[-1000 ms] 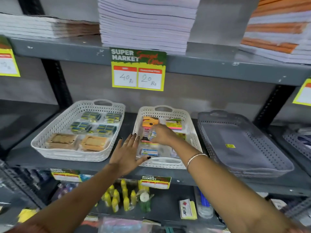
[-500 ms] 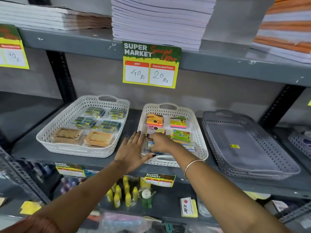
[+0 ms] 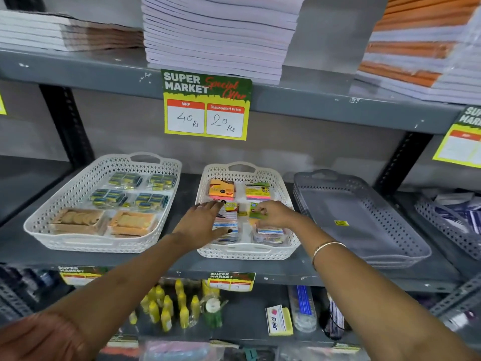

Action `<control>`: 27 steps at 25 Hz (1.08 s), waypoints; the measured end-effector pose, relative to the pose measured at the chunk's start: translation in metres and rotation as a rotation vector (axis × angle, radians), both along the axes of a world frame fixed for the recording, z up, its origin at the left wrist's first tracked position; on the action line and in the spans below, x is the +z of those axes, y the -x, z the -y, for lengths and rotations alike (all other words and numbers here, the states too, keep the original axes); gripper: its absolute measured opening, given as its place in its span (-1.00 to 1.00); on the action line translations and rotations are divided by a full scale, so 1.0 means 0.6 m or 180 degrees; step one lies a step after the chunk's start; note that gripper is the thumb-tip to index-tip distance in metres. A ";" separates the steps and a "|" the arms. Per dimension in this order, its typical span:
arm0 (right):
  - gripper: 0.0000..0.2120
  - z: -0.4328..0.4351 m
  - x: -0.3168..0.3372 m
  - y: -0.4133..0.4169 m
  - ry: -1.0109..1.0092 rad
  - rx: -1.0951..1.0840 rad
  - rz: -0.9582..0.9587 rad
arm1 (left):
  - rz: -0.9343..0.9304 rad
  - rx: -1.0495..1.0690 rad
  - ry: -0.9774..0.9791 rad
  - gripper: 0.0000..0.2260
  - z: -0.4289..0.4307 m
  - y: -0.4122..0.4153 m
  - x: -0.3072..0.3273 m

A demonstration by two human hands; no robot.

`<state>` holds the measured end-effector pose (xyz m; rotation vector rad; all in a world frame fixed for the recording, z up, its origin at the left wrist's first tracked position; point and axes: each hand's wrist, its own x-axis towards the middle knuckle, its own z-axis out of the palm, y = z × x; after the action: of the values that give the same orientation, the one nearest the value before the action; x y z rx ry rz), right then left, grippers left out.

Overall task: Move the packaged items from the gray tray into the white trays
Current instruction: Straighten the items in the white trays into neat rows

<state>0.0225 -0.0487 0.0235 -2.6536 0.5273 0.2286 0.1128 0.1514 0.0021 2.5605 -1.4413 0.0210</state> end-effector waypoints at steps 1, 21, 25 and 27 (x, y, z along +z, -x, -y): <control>-0.47 0.005 -0.004 0.009 -0.0002 0.0069 -0.0215 | -0.0157 -0.0071 -0.0140 -0.39 0.015 -0.004 0.005; -0.48 -0.009 -0.033 0.039 0.0535 -0.0005 -0.0364 | -0.0597 -0.0481 -0.0762 -0.42 0.054 -0.051 -0.035; -0.36 0.003 -0.011 0.020 0.0131 -0.0263 -0.0191 | -0.0858 -0.0488 -0.0238 -0.38 0.059 -0.065 -0.021; -0.44 0.029 -0.004 0.000 0.0144 -0.0442 0.0066 | -0.0781 -0.0345 -0.0059 -0.43 0.074 -0.083 -0.014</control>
<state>0.0223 -0.0659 0.0211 -2.6460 0.7144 0.1488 0.1627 0.1071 -0.0062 2.3942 -1.4861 -0.3126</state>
